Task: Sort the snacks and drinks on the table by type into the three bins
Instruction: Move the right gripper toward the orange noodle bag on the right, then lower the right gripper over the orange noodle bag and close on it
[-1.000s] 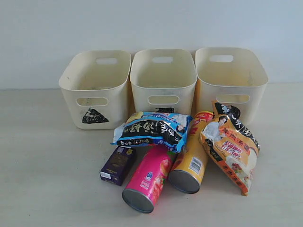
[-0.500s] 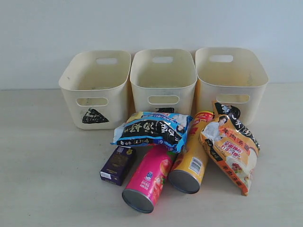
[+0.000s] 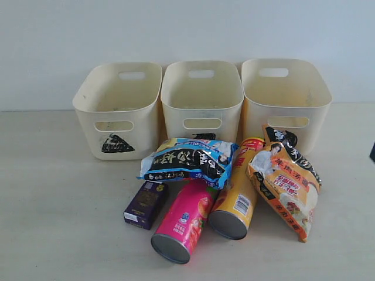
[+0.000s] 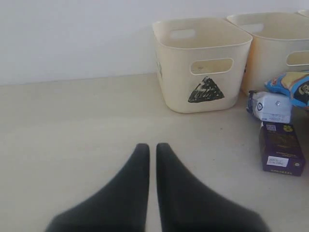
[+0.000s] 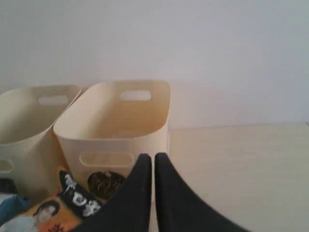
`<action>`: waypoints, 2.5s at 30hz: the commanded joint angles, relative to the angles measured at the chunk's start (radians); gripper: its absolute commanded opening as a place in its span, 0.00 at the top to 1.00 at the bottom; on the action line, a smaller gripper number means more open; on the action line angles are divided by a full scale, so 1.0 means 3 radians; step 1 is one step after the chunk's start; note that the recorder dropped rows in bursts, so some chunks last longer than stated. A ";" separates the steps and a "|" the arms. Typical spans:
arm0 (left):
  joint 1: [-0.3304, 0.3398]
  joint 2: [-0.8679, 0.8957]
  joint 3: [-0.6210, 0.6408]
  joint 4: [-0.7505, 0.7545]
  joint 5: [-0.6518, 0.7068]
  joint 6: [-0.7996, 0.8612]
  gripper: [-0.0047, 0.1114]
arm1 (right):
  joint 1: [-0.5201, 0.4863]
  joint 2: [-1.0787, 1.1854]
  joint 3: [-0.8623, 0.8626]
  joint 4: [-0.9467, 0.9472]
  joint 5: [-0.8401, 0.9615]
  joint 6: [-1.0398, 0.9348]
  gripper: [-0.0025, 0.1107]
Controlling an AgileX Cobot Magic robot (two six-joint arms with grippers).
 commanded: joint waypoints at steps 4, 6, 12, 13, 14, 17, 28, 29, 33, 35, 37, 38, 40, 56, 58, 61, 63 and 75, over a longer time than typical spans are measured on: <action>-0.0020 -0.0010 0.0010 -0.0035 -0.0024 0.0012 0.93 | 0.0427 0.0516 0.0024 -0.0480 0.0404 -0.0334 0.98; -0.0020 -0.0010 0.0010 -0.0035 -0.0024 0.0012 0.93 | 0.0529 0.0615 -0.0032 -0.0474 0.0721 -0.0479 0.98; -0.0020 -0.0010 0.0010 -0.0035 -0.0024 0.0012 0.93 | 0.0913 0.0779 -0.0181 -0.0390 0.1118 -0.0793 0.98; -0.0020 -0.0010 0.0010 -0.0035 -0.0024 0.0012 0.93 | 0.0982 0.0813 -0.0257 -0.0258 0.1259 -0.0883 0.98; -0.0020 -0.0010 0.0010 -0.0035 -0.0024 0.0012 0.93 | 0.1004 0.0820 -0.0289 -0.0195 0.1297 -0.0936 0.98; -0.0020 -0.0010 0.0010 -0.0035 -0.0024 0.0012 0.93 | 0.1078 0.0821 -0.0350 0.0016 0.1369 -0.1074 0.98; -0.0020 -0.0010 0.0010 -0.0035 -0.0024 0.0012 0.93 | 0.1116 0.0821 -0.1130 0.0455 0.3345 -0.0822 0.98; -0.0020 -0.0010 0.0010 -0.0035 -0.0024 0.0012 0.93 | 0.1116 0.0821 -0.1189 0.0352 0.3513 -0.0729 0.98; -0.0020 -0.0010 0.0010 -0.0035 -0.0024 0.0012 0.93 | 0.1116 0.0821 -0.1386 -0.0612 0.4021 0.0187 0.98; -0.0020 -0.0010 0.0010 -0.0035 -0.0024 0.0012 0.93 | 0.1250 0.0821 -0.1366 -0.1424 0.3862 0.0910 0.98; -0.0020 -0.0010 0.0010 -0.0035 -0.0024 0.0012 0.93 | 0.1457 0.0821 -0.1366 -0.2149 0.3905 0.1533 0.98; -0.0020 -0.0010 0.0010 -0.0035 -0.0024 0.0012 0.93 | 0.1544 0.0821 -0.1366 -0.2440 0.4006 0.1795 0.98; -0.0020 -0.0010 0.0010 -0.0035 -0.0024 0.0012 0.93 | 0.1753 0.0821 -0.1373 -0.3062 0.4376 0.2387 0.98; -0.0020 -0.0010 0.0010 -0.0035 -0.0024 0.0012 0.93 | 0.2313 0.0821 -0.0980 -0.3981 0.3650 0.3320 0.91; -0.0020 -0.0010 0.0010 -0.0035 -0.0024 0.0012 0.93 | 0.2306 0.0821 -0.0980 -0.3981 0.3367 0.3349 0.77; -0.0020 -0.0010 0.0010 -0.0035 -0.0024 0.0012 0.93 | 0.2306 0.0821 -0.0980 -0.3981 0.3271 0.3495 0.46; -0.0020 -0.0010 0.0010 -0.0035 -0.0024 0.0012 0.93 | 0.2306 0.0821 -0.0980 -0.3991 0.3335 0.3496 0.27; -0.0020 -0.0010 0.0010 -0.0035 -0.0024 0.0012 0.93 | 0.2306 0.0855 -0.0980 -0.4886 0.3622 0.4085 0.30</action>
